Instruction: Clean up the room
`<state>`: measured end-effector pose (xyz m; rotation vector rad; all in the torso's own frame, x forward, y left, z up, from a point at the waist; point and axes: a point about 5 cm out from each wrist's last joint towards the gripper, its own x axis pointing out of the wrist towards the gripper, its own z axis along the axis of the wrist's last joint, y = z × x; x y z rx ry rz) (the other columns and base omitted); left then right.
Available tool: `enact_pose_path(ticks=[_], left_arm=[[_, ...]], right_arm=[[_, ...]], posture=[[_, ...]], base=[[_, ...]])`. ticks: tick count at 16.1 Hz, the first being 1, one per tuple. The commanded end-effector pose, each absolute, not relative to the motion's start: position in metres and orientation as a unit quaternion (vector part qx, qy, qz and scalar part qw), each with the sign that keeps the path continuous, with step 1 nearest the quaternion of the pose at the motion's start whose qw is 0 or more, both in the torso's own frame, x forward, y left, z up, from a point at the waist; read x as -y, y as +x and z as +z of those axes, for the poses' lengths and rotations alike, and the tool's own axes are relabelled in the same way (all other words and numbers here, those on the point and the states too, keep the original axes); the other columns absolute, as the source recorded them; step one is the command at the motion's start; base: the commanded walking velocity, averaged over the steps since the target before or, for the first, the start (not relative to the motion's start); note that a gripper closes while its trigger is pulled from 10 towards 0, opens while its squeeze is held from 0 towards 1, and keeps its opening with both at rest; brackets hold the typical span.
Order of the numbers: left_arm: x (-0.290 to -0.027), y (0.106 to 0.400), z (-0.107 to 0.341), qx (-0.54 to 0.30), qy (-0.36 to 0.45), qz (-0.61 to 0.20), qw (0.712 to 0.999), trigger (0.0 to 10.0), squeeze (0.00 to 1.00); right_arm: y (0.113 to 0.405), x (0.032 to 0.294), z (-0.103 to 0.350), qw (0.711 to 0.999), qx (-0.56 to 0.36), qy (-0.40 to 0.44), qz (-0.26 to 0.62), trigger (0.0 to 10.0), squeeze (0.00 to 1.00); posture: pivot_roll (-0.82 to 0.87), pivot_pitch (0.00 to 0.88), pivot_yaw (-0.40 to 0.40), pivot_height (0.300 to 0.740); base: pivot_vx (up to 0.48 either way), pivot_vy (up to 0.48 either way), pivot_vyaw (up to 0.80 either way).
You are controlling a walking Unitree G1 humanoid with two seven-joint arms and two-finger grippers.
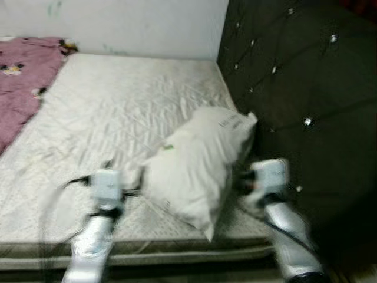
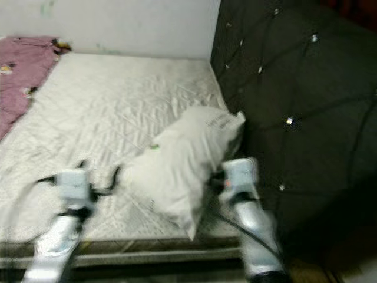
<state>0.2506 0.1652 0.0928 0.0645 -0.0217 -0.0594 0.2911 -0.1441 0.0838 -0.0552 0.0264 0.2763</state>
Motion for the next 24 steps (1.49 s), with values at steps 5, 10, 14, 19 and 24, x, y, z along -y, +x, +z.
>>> enact_pose_path(ticks=[5, 10, 14, 19, 24], left_arm=[[-0.157, 0.253, 0.092, 0.007, 0.023, -0.032, 0.999, 10.0, 0.00], [-0.160, 0.254, 0.093, 0.008, 0.020, -0.020, 1.000, 10.0, 0.00], [-0.176, 0.250, 0.093, 0.006, 0.014, 0.024, 1.000, 10.0, 0.00], [-0.201, 0.228, 0.092, 0.003, -0.005, 0.084, 0.996, 10.0, 0.00], [-0.200, 0.228, 0.086, -0.007, 0.005, 0.084, 0.996, 10.0, 0.00]], right_arm=[[0.290, 0.157, 0.085, 0.990, -0.008, -0.060, 0.130, 10.0, 0.00], [0.290, 0.159, 0.085, 0.992, -0.007, -0.055, 0.117, 10.0, 0.00], [0.291, 0.164, 0.090, 0.994, -0.001, -0.066, 0.082, 10.0, 0.00], [0.290, 0.165, 0.110, 0.998, 0.033, -0.039, 0.047, 10.0, 0.00], [0.284, 0.167, 0.097, 0.998, 0.014, -0.054, 0.039, 10.0, 0.00]], posture=[[-0.02, 0.082, -0.059, 0.740], [-0.02, 0.081, -0.059, 0.740], [-0.02, 0.082, -0.057, 0.740], [-0.02, 0.078, -0.052, 0.740], [-0.01, 0.072, -0.057, 0.740]], base=[[0.000, 0.000, 0.16], [0.000, 0.000, 0.42], [0.000, 0.000, 0.00], [0.000, 0.000, 0.00], [0.000, 0.000, 0.00]])
